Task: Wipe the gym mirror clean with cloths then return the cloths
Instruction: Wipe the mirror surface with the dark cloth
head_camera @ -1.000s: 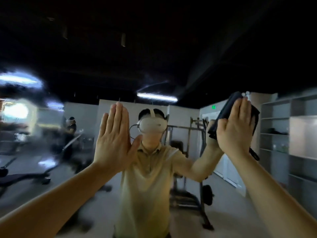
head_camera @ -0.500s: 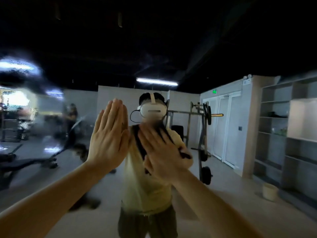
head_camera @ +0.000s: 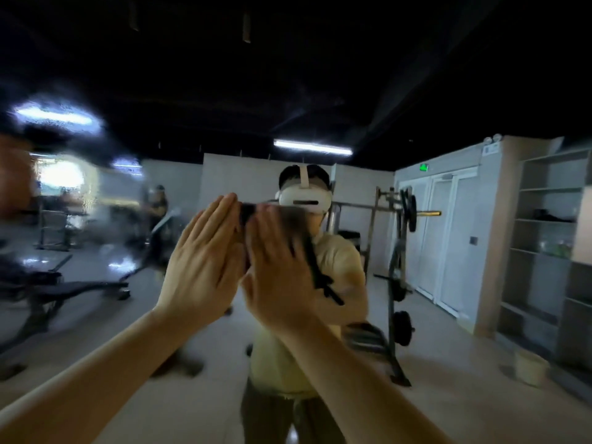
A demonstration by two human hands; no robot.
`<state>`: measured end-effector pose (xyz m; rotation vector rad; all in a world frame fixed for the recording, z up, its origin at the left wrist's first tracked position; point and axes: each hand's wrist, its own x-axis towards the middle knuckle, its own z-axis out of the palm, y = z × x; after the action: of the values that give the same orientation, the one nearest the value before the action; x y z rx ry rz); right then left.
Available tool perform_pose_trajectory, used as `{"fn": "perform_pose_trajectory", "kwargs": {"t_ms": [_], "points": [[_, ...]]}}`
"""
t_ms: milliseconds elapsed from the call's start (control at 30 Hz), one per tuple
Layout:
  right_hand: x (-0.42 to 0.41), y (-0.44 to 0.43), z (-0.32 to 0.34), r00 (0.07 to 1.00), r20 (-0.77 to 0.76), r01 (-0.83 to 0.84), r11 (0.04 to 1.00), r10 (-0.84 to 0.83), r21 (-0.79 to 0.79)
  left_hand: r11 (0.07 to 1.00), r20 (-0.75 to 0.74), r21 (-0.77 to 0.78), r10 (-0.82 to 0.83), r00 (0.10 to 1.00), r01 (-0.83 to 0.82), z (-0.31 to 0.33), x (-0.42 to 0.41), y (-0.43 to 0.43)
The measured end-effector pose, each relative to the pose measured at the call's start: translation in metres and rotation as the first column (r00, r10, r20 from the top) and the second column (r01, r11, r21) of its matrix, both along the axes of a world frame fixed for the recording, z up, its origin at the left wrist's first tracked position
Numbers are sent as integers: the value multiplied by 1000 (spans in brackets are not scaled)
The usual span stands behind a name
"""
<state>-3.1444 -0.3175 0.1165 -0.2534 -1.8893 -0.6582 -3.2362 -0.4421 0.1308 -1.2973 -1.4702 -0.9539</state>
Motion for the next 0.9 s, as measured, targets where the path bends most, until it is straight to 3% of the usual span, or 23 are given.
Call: {"fn": "perform_pose_trajectory", "kwargs": {"t_ms": [67,133,200,333,433,533,600,733,800,900], "points": [[-5,-8,-29,975,199,-124,987,101,105,998,42,60,-6,999,4,-14,0,-6],[16,3,-49,959,284,-63,964,-14,259,998,18,62,-1,1000,0,-31,-1,-7],[47,26,-51,952,268,55,945,-148,324,998,-14,42,41,999,-41,-46,-4,-2],[125,88,-28,974,65,209,973,-216,96,982,43,-6,190,981,-190,-59,-2,25],[178,122,-18,944,-147,267,944,-297,-194,972,74,14,232,970,-234,-64,-2,43],[169,116,-7,843,-388,186,880,-371,-437,978,67,23,206,976,-208,-67,-8,45],[135,92,2,810,-457,139,877,-368,-461,983,59,10,181,982,-182,-67,-9,40],[51,38,1,942,-282,125,971,-181,-204,995,23,-45,92,996,-91,-60,-8,18],[19,11,-24,994,-34,100,995,-100,12,997,18,-71,36,999,-35,-57,-10,5],[21,6,-67,961,258,32,971,-95,238,996,0,-93,-17,1000,16,-57,-17,-6]]}}
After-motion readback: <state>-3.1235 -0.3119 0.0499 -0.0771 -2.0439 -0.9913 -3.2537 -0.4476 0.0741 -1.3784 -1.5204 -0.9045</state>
